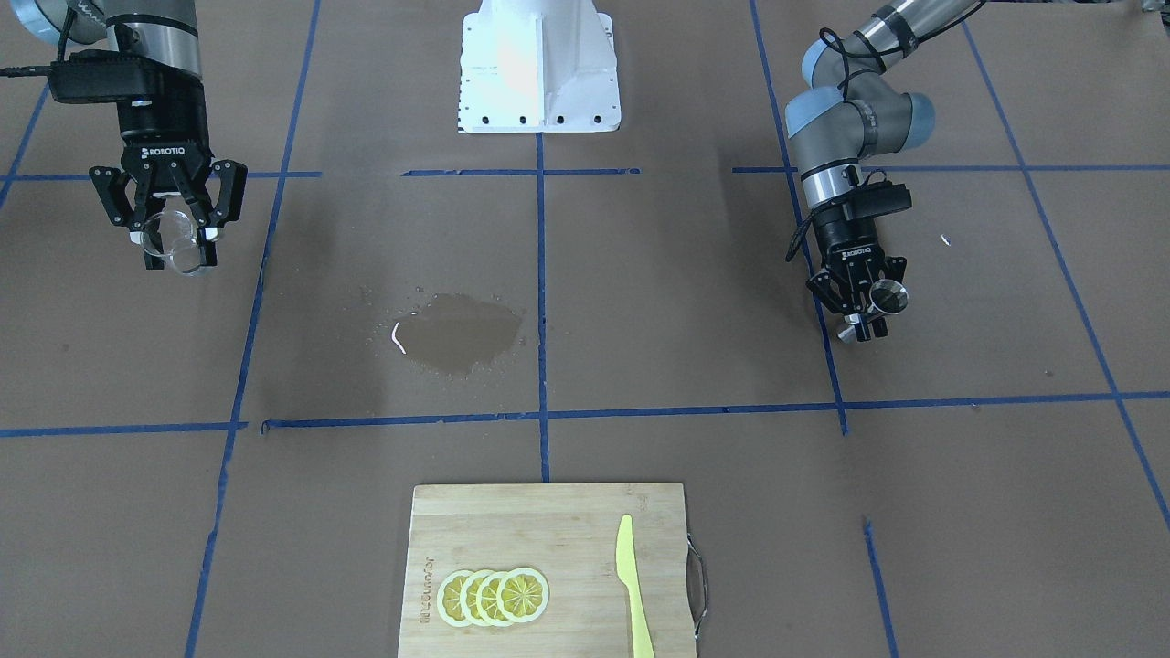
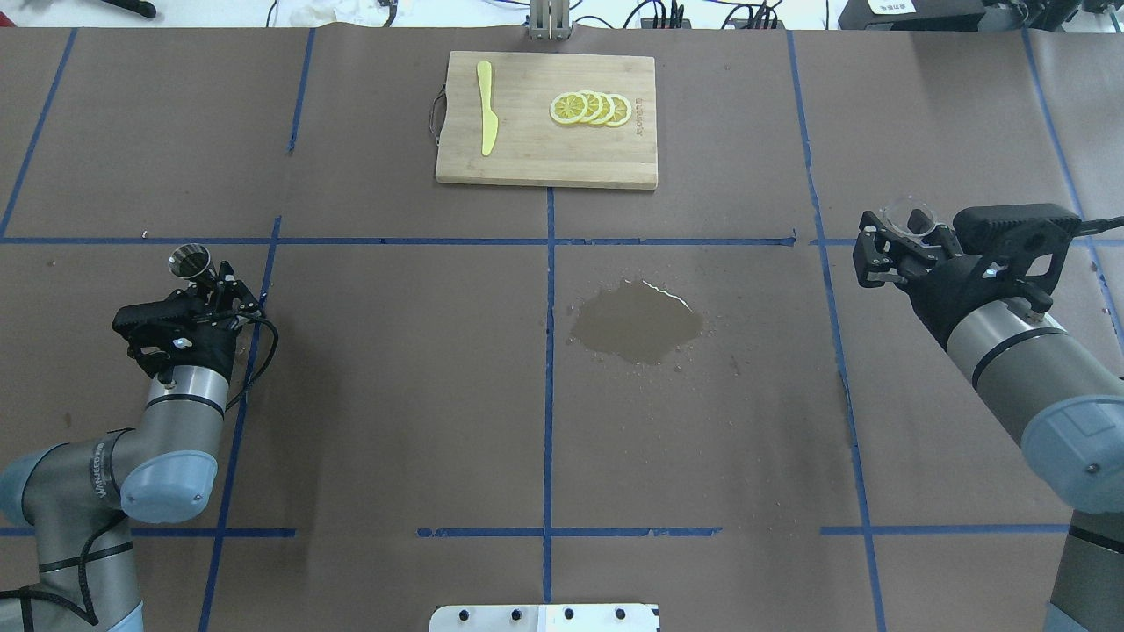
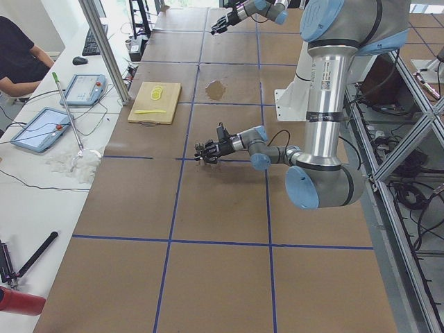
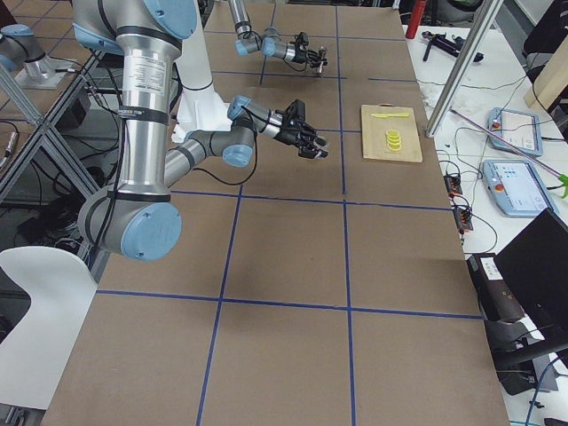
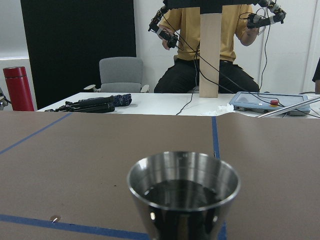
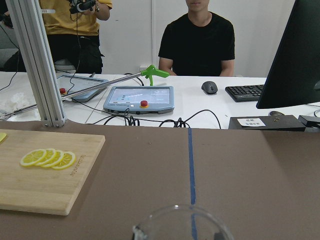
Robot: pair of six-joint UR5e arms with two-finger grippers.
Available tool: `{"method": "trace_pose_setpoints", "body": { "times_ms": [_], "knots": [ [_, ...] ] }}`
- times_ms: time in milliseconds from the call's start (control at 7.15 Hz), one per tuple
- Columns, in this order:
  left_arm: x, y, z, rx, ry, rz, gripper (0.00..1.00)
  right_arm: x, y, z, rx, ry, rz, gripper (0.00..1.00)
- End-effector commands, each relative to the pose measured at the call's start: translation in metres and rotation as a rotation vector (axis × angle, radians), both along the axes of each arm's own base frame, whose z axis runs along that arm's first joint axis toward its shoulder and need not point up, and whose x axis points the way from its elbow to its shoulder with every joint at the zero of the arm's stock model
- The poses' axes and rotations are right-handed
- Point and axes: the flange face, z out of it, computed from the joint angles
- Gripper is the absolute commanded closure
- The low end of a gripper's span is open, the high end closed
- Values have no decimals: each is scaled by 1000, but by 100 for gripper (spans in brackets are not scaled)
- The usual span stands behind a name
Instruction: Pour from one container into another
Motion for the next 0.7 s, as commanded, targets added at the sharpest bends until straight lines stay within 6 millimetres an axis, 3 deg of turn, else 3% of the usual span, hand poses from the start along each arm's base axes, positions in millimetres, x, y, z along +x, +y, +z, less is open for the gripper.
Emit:
{"method": "trace_pose_setpoints", "body": {
  "times_ms": [0,560],
  "knots": [
    [1,1,-1,-3,0,8,68,-3,-2,8,-8,14,0,100],
    [2,2,-9,-10,19,23,60,-9,-4,32,-28,53,8,100]
  ]
}}
